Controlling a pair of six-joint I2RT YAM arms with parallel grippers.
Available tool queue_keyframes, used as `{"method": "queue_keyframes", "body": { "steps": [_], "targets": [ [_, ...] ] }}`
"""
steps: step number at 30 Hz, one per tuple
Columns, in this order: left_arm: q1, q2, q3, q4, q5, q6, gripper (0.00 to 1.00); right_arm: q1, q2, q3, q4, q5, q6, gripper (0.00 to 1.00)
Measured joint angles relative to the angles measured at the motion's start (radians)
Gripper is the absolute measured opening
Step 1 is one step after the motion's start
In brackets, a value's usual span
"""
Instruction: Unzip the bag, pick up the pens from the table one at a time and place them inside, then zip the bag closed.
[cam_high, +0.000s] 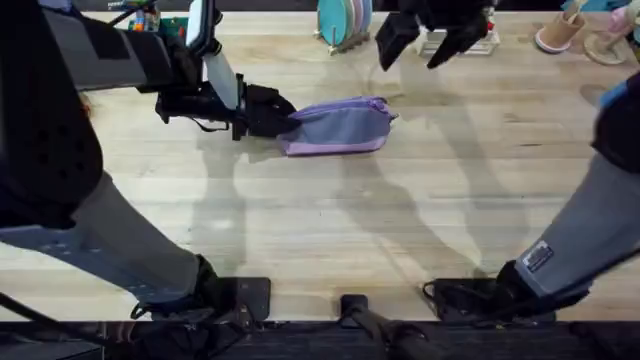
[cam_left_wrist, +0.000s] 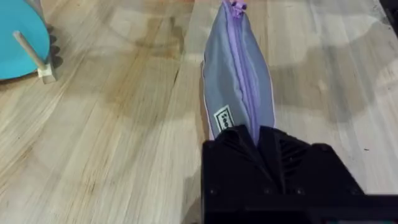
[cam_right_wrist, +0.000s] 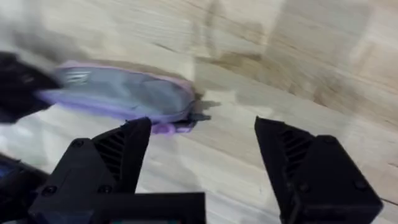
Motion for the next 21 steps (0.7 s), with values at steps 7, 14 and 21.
{"method": "queue_keyframes", "body": {
  "steps": [7, 14, 21],
  "targets": [
    [0.0, 0.0, 0.0, 0.0, 0.0, 0.0, 0.042, 0.0, -0.124, 0.001, 0.004, -0.077, -0.026, 0.996],
    [0.0, 0.0, 0.0, 0.021, 0.003, 0.0, 0.38, 0.0, -0.142, 0.003, 0.004, -0.095, -0.026, 0.996],
    [0.0, 0.0, 0.0, 0.035, 0.01, -0.004, 0.992, 0.0, -0.142, 0.003, 0.008, -0.095, -0.026, 0.996]
  ]
}}
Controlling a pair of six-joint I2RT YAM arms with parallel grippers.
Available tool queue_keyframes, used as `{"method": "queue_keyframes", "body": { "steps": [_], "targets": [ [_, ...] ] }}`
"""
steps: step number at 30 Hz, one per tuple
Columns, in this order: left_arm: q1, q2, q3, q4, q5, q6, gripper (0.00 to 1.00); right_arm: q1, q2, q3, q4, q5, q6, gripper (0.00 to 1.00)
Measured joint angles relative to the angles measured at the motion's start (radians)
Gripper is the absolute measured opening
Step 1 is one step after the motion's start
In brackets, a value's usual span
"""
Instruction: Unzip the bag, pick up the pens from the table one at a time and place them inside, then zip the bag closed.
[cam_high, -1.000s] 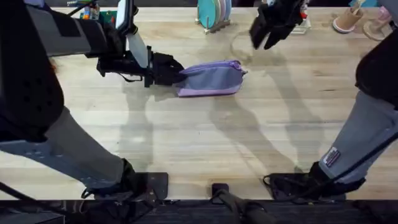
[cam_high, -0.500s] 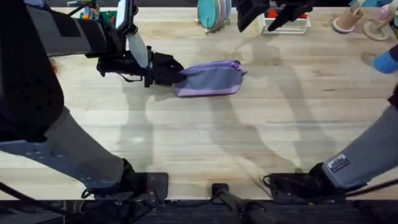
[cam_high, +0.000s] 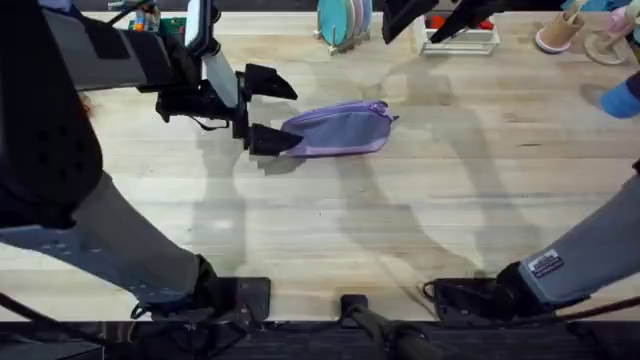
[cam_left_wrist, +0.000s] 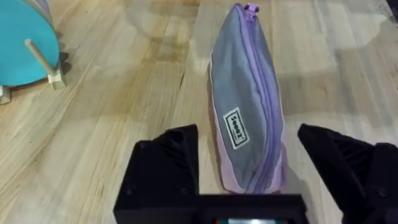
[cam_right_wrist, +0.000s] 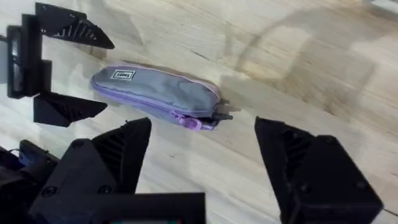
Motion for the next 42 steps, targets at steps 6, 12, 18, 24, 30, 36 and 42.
{"method": "queue_keyframes", "body": {
  "steps": [6, 12, 18, 24, 30, 36, 42],
  "targets": [
    [0.0, 0.0, 0.0, -0.002, 0.003, 0.0, 0.995, 0.0, 0.0, 0.0, 0.0, 0.0, 0.0, 0.996],
    [0.0, -0.02, 0.062, -0.083, -0.064, 0.0, 0.996, 0.0, 0.0, 0.0, 0.0, 0.0, 0.0, 0.995],
    [0.0, -0.115, 0.128, -0.144, -0.185, 0.001, 0.996, 0.0, 0.0, 0.0, 0.0, 0.0, 0.0, 0.995],
    [0.0, -0.192, 0.166, -0.189, -0.282, 0.001, 0.995, 0.0, 0.0, 0.0, 0.0, 0.0, 0.0, 0.995],
    [0.0, -0.242, 0.187, -0.209, -0.347, 0.0, 0.995, 0.002, 0.0, 0.0, -0.019, 0.0, -0.015, 0.995],
    [-0.003, -0.298, 0.187, -0.223, -0.404, 0.001, 0.995, 0.024, 0.0, 0.0, -0.07, 0.0, -0.093, 0.996],
    [-0.031, -0.35, 0.187, -0.223, -0.451, 0.001, 0.995, 0.053, 0.0, 0.0, -0.081, 0.0, -0.128, 0.996]
  ]
}}
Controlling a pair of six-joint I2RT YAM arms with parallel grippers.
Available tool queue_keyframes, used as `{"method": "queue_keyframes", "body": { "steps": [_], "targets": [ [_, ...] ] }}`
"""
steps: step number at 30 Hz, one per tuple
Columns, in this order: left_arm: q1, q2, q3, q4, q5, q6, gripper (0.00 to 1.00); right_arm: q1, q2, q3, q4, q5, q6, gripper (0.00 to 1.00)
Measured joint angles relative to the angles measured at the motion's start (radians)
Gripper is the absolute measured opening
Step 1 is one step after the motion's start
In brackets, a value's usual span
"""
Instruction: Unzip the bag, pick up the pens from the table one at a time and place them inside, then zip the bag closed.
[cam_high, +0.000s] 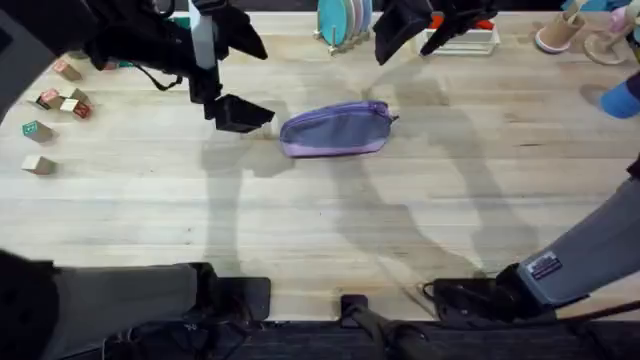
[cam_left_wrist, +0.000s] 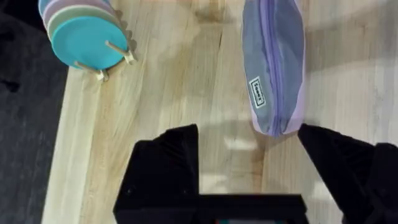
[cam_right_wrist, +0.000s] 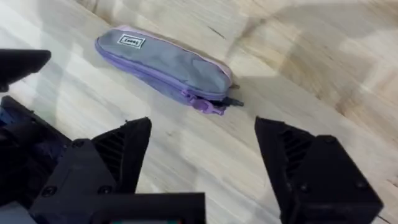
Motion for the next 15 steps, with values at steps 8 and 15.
{"method": "queue_keyframes", "body": {
  "steps": [8, 15],
  "targets": [
    [-0.011, -0.024, 0.0, -0.004, -0.011, 0.0, 0.995, 0.012, 0.0, 0.0, 0.0, 0.0, -0.015, 0.996],
    [-0.011, -0.024, 0.0, -0.004, -0.011, 0.0, 0.995, 0.012, 0.0, 0.0, -0.001, 0.0, -0.021, 0.995]
  ]
}}
